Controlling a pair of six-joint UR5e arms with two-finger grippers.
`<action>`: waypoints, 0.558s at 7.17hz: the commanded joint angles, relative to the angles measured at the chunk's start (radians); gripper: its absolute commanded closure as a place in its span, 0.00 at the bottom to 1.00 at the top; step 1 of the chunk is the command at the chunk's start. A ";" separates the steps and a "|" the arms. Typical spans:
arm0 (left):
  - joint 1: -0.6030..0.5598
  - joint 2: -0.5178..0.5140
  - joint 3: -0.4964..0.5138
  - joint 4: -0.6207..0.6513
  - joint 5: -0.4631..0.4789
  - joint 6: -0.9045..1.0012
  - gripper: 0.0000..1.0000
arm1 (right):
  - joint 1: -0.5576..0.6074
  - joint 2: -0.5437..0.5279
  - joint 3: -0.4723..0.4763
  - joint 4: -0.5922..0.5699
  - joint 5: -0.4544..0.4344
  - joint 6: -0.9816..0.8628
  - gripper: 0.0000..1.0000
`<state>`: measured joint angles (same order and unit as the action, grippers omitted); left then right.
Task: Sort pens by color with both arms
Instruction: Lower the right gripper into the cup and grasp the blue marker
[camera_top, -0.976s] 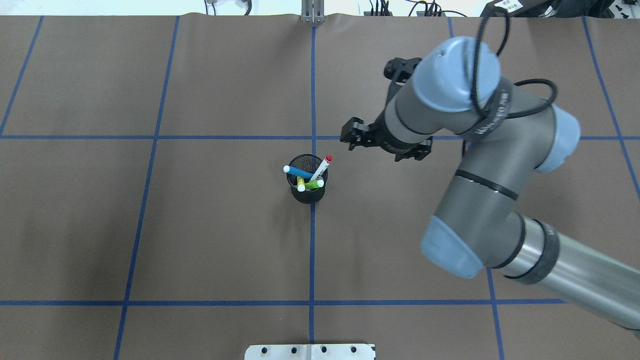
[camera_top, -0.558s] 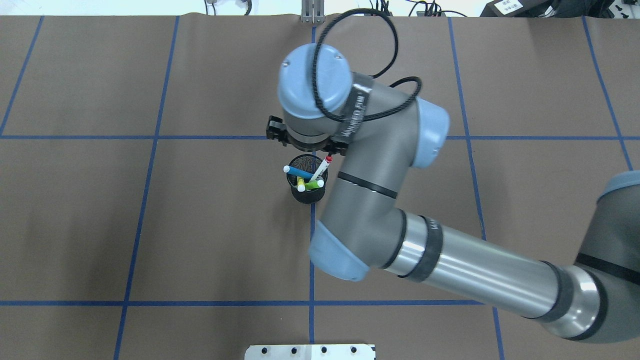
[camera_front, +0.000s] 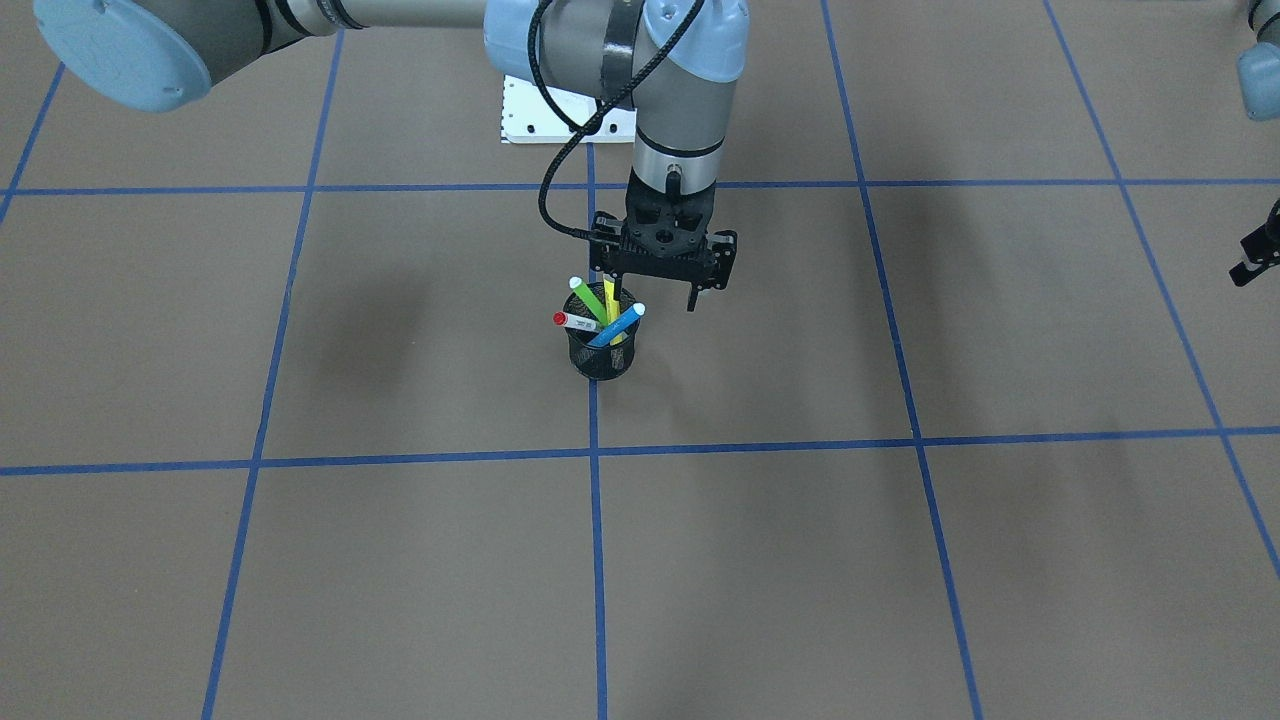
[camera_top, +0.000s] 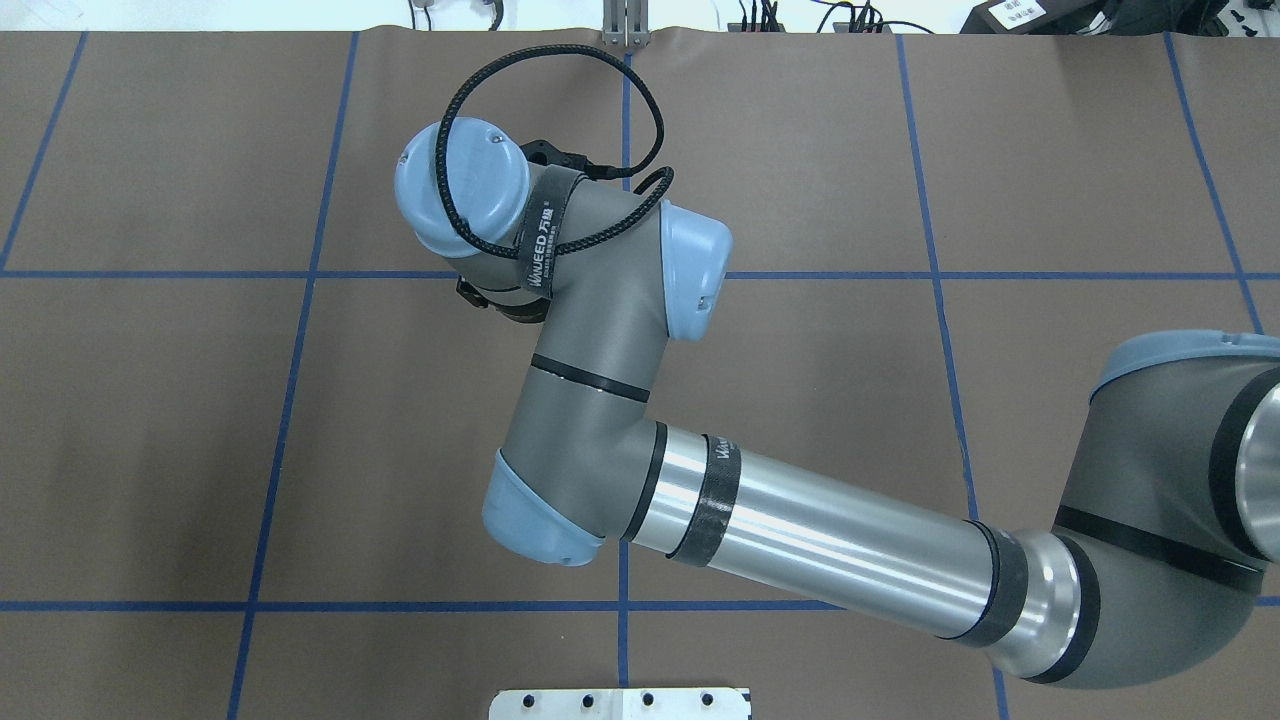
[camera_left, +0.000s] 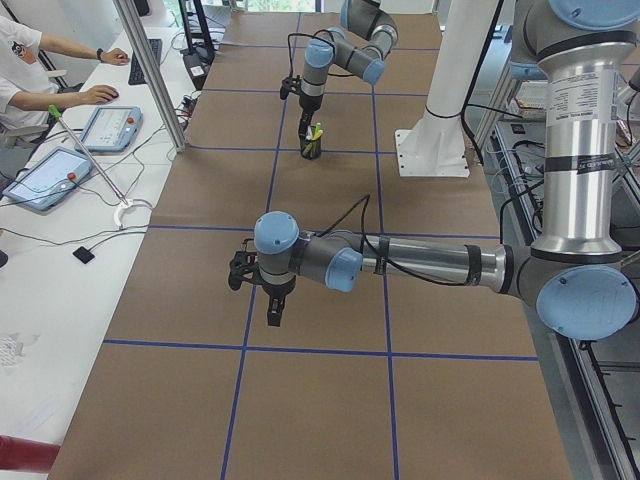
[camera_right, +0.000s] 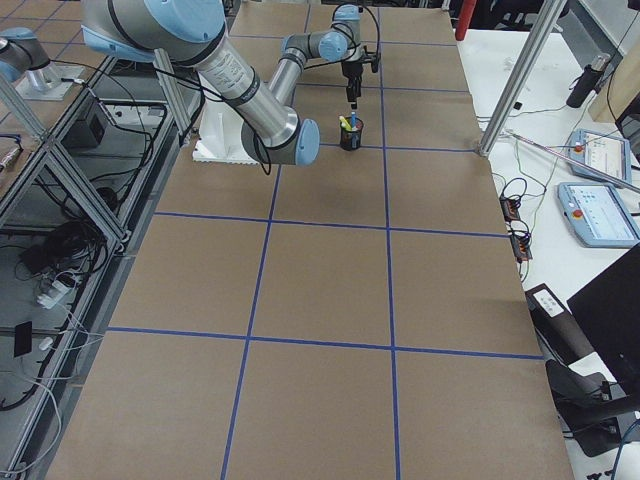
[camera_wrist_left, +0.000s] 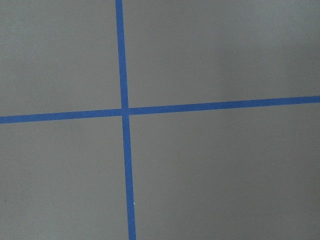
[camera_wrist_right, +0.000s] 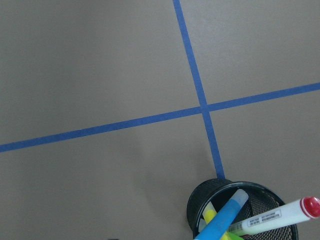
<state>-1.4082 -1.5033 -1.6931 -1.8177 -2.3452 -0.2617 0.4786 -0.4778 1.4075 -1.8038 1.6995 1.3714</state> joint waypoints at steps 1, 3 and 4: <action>0.000 0.002 0.001 0.000 0.000 -0.001 0.00 | -0.008 0.010 -0.008 -0.086 -0.020 -0.151 0.28; 0.000 0.002 -0.003 0.000 0.000 -0.002 0.00 | -0.014 0.042 -0.069 -0.127 -0.029 -0.230 0.30; 0.000 0.002 -0.005 0.000 0.000 -0.002 0.00 | -0.021 0.103 -0.156 -0.131 -0.029 -0.232 0.30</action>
<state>-1.4082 -1.5018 -1.6961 -1.8178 -2.3455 -0.2636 0.4649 -0.4303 1.3365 -1.9241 1.6728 1.1600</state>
